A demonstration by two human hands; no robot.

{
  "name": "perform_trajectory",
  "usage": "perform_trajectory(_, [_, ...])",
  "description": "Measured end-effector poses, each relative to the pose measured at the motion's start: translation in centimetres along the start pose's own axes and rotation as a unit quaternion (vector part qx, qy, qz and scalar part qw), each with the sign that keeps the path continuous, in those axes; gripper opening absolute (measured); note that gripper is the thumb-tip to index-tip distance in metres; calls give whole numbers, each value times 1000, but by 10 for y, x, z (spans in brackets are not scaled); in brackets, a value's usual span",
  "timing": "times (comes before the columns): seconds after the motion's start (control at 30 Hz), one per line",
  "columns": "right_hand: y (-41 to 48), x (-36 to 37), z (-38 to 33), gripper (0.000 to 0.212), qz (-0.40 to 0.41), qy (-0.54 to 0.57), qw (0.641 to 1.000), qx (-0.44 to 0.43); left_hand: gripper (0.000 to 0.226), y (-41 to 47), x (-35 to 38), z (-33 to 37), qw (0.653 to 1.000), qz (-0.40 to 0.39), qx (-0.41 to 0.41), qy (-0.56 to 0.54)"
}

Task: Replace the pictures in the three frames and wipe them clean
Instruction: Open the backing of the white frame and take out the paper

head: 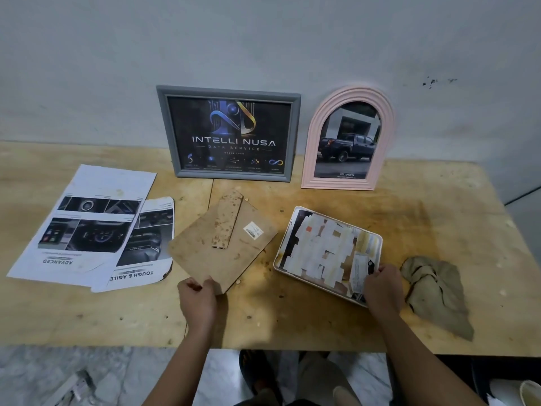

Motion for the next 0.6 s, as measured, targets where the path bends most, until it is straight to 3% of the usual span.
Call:
perform_trajectory(0.23, [-4, -1, -1, 1, 18, 0, 1000, -21, 53, -18, 9, -2, 979, 11, 76, 188])
perform_trajectory(0.33, [-4, -1, -1, 2, 24, 0, 999, -38, 63, -25, 17, 11, 961, 8, 161, 225])
perform_trajectory(0.5, [0, 0, -8, 12, 12, -9, 996, -82, 39, -29, 65, 32, 918, -163, 293, 211])
perform_trajectory(0.6, [2, -3, -23, 27, 4, -36, 987, -159, 32, -32, 97, 37, 882, -234, 336, 234])
Point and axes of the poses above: each hand's wrist, its own y-axis towards the middle knuckle, its own x-axis out of the palm, z = x × y, the point moved 3 cm from there along y, towards the middle knuckle, and after that the axes turned 5 degrees about -z, right-handed, at the moved point
